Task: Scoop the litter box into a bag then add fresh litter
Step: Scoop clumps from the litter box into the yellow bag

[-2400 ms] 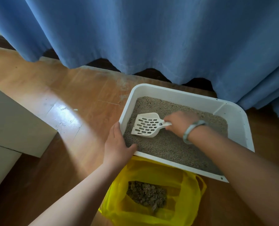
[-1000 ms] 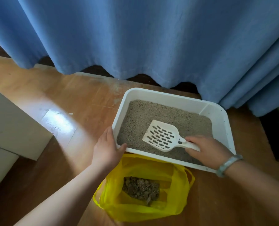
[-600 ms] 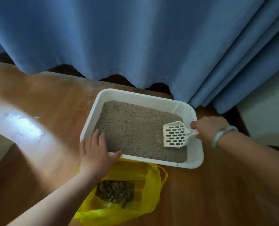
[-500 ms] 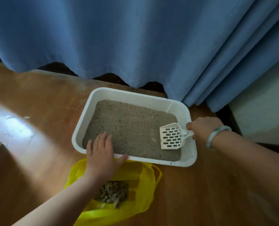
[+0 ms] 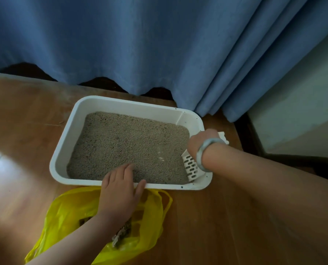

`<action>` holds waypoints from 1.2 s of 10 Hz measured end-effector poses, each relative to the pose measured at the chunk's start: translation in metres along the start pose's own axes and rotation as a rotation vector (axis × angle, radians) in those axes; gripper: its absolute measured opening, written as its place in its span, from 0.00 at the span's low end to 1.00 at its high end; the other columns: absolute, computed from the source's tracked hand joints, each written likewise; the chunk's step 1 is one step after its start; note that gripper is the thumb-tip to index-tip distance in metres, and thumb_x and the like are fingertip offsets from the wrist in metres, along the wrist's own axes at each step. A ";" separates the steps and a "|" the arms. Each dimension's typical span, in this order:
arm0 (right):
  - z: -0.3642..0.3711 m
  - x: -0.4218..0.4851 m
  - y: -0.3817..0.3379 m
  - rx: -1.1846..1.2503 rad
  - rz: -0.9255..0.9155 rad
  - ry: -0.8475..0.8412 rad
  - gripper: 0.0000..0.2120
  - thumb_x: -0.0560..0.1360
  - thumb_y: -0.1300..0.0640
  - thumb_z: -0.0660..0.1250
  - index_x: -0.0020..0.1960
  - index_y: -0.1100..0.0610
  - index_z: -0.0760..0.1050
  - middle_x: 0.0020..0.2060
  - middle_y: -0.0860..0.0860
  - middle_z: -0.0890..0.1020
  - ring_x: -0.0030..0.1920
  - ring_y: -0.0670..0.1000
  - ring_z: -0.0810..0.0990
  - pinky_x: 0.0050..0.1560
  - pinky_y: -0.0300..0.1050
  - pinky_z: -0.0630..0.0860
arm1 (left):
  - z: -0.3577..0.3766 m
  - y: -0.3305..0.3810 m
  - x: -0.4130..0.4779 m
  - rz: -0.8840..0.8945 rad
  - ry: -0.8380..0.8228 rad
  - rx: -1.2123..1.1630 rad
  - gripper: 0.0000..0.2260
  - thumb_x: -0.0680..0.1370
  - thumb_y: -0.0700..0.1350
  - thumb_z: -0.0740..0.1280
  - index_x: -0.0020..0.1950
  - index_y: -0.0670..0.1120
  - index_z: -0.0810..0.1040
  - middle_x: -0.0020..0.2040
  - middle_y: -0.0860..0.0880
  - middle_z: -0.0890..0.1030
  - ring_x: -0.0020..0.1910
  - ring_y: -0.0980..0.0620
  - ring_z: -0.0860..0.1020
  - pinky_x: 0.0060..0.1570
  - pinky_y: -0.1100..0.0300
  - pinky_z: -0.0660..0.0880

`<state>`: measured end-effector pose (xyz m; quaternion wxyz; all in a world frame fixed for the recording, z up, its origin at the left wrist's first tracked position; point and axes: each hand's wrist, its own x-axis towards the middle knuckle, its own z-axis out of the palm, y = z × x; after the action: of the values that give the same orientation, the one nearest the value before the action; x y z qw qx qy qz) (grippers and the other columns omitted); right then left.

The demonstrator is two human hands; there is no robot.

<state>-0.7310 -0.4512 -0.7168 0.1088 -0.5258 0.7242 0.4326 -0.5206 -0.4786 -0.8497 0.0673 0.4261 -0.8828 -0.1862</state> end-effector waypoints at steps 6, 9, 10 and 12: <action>0.056 0.028 0.019 0.296 0.013 -0.163 0.11 0.76 0.52 0.63 0.55 0.58 0.76 0.39 0.50 0.73 0.43 0.50 0.72 0.32 0.36 0.64 | 0.005 -0.009 0.001 0.132 0.059 0.029 0.18 0.76 0.59 0.54 0.45 0.54 0.82 0.53 0.55 0.81 0.58 0.51 0.76 0.58 0.53 0.62; 0.062 0.025 -0.001 0.573 0.086 -0.097 0.14 0.75 0.52 0.64 0.56 0.59 0.76 0.42 0.52 0.74 0.43 0.50 0.72 0.36 0.39 0.70 | 0.009 -0.007 0.002 0.106 0.103 0.002 0.17 0.74 0.59 0.56 0.39 0.55 0.82 0.50 0.57 0.82 0.58 0.51 0.76 0.57 0.53 0.60; 0.053 0.031 -0.015 0.644 0.117 -0.042 0.14 0.75 0.53 0.64 0.55 0.61 0.76 0.37 0.52 0.73 0.42 0.52 0.72 0.44 0.45 0.72 | 0.008 -0.006 0.003 0.110 0.103 0.002 0.17 0.74 0.59 0.56 0.39 0.55 0.82 0.49 0.57 0.82 0.58 0.51 0.76 0.57 0.53 0.59; 0.035 0.049 -0.027 0.665 0.223 -0.109 0.17 0.74 0.57 0.65 0.61 0.61 0.72 0.53 0.55 0.78 0.51 0.57 0.79 0.51 0.46 0.75 | 0.007 -0.006 0.002 0.115 0.103 -0.009 0.17 0.74 0.59 0.56 0.38 0.54 0.83 0.48 0.57 0.82 0.57 0.51 0.77 0.58 0.53 0.59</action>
<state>-0.7391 -0.4598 -0.7817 0.2646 -0.3553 0.8716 0.2099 -0.5194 -0.4813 -0.8588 0.1252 0.3834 -0.9003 -0.1636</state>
